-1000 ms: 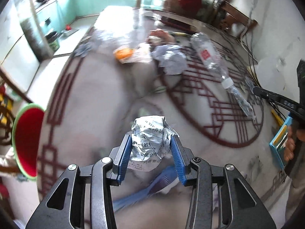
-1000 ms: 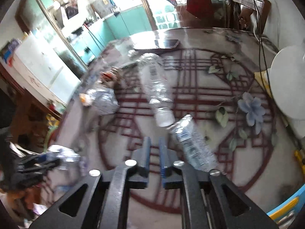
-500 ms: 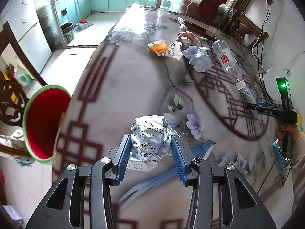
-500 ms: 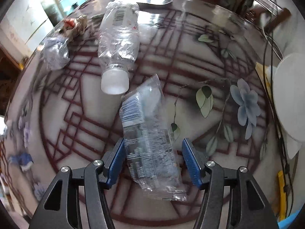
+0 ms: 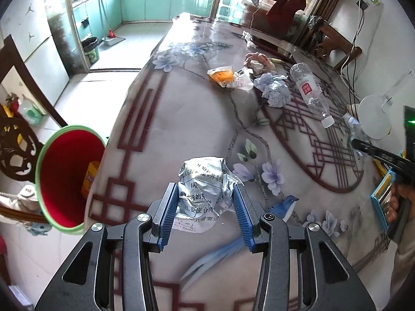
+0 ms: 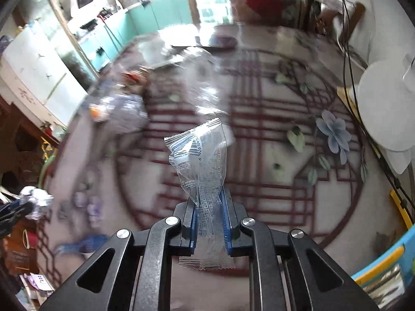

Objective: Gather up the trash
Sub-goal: 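Carry both items over the red bin and open both tools to drop them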

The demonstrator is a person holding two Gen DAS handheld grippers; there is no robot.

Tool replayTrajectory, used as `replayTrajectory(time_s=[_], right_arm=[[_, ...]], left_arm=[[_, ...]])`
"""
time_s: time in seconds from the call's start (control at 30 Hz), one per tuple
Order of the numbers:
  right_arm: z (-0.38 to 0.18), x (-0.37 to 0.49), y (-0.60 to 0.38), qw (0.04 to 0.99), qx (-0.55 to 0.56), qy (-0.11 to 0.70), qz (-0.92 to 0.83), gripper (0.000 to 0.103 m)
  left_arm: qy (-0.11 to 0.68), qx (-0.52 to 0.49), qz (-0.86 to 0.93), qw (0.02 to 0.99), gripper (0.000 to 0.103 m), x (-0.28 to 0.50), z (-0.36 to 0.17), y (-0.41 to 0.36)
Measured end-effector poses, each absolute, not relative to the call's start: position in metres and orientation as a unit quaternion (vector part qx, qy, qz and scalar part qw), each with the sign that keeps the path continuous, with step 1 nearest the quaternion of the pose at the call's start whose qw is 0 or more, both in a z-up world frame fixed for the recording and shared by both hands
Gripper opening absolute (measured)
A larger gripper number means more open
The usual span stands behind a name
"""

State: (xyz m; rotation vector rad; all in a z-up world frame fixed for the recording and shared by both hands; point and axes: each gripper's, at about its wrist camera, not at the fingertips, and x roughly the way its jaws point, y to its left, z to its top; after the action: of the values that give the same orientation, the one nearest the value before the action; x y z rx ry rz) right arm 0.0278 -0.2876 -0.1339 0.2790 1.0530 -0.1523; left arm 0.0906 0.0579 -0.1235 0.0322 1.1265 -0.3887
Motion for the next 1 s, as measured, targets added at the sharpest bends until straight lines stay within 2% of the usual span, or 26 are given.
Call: replayTrajectory(time_s=[0.37, 1.0], right_arm=[[-0.081, 0.030, -0.184, 0.875, 0.110, 0.469, -0.041, 0.013], [-0.079, 0.054, -0.106, 0.877, 0.093, 0.472, -0.019, 0.014]], left_arm=[[0.523, 0.015, -0.197, 0.829, 0.042, 0.103, -0.121, 0.081], [0.536, 0.012, -0.199, 0.820, 0.042, 0.128, -0.136, 0.140]])
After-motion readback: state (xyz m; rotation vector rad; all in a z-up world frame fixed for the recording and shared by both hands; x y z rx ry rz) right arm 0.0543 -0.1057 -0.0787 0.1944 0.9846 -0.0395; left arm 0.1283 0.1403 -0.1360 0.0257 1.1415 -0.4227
